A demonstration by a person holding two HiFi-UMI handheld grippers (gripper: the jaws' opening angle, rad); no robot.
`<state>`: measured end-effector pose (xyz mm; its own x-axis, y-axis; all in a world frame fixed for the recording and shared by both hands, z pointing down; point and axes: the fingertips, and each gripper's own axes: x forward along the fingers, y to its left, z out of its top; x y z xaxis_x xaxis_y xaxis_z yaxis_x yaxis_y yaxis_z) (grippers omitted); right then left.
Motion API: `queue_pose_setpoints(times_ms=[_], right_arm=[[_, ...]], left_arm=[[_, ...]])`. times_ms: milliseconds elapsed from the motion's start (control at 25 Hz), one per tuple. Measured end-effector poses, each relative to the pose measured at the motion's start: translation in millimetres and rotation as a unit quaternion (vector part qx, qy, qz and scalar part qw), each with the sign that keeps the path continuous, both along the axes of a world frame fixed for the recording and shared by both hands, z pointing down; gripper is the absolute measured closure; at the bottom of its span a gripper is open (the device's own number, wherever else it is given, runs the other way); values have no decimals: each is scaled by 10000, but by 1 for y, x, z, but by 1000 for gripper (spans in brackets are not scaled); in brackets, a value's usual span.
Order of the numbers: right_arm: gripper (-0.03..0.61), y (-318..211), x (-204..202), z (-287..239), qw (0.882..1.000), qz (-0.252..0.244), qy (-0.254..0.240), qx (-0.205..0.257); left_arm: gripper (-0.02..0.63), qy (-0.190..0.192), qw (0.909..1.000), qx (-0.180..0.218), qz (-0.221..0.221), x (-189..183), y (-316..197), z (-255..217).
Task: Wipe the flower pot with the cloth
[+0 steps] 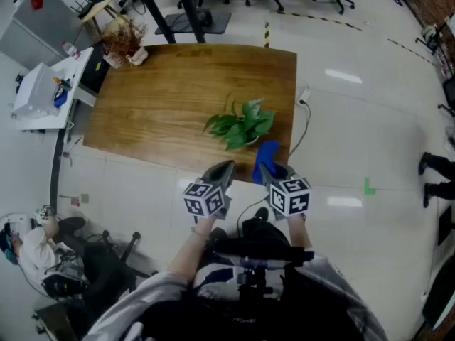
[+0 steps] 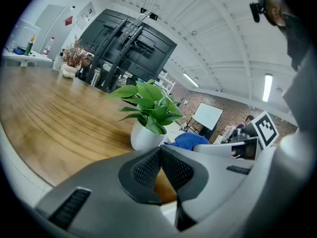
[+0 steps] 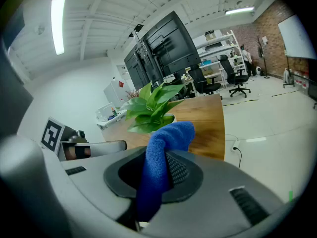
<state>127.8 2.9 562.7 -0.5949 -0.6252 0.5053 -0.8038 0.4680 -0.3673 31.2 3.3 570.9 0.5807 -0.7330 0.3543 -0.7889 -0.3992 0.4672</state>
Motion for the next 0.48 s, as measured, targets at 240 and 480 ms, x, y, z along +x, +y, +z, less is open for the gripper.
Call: queue_pose_setpoints(times_ms=[240, 480], right_arm=[[508, -31, 20, 4, 9995, -206, 237, 70], [508, -61, 26, 7, 9970, -414, 591, 266]], left_arm=[[607, 20, 9998, -106, -187, 16, -21, 5], [607, 32, 9995, -197, -244, 22, -32, 9]])
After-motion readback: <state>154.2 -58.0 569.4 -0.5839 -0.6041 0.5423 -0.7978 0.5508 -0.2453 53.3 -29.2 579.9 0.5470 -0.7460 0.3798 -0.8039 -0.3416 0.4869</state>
